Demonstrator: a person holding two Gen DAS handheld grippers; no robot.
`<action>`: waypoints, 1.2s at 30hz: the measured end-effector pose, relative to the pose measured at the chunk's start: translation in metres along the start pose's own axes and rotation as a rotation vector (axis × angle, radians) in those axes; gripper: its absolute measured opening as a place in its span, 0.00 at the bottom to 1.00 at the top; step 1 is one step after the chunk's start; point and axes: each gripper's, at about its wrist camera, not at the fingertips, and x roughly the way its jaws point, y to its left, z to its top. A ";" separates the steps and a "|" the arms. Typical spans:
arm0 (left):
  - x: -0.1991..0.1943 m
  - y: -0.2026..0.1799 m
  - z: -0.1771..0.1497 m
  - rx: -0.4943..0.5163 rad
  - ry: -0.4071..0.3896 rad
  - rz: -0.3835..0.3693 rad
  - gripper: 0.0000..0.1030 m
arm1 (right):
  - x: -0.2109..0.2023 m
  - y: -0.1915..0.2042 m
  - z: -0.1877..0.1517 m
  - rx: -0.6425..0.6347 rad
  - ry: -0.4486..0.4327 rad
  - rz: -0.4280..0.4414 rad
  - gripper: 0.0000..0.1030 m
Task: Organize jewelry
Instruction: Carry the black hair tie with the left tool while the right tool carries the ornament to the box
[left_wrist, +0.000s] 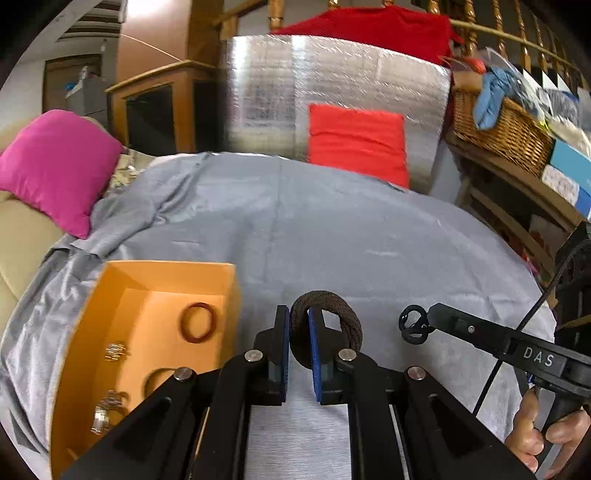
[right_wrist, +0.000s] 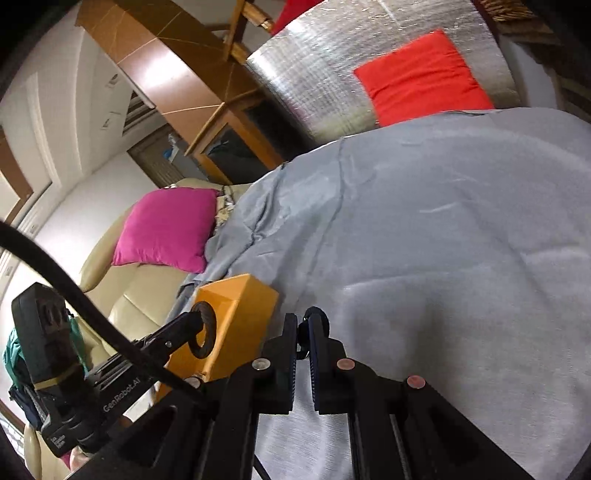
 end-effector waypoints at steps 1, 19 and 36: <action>-0.003 0.006 0.000 -0.006 -0.007 0.012 0.10 | 0.004 0.006 0.001 0.000 0.002 0.011 0.07; 0.009 0.156 -0.020 -0.250 0.096 0.214 0.10 | 0.096 0.054 0.005 -0.056 0.149 -0.081 0.15; 0.020 0.155 -0.023 -0.244 0.130 0.221 0.10 | 0.170 0.019 -0.027 -0.008 0.297 -0.144 0.06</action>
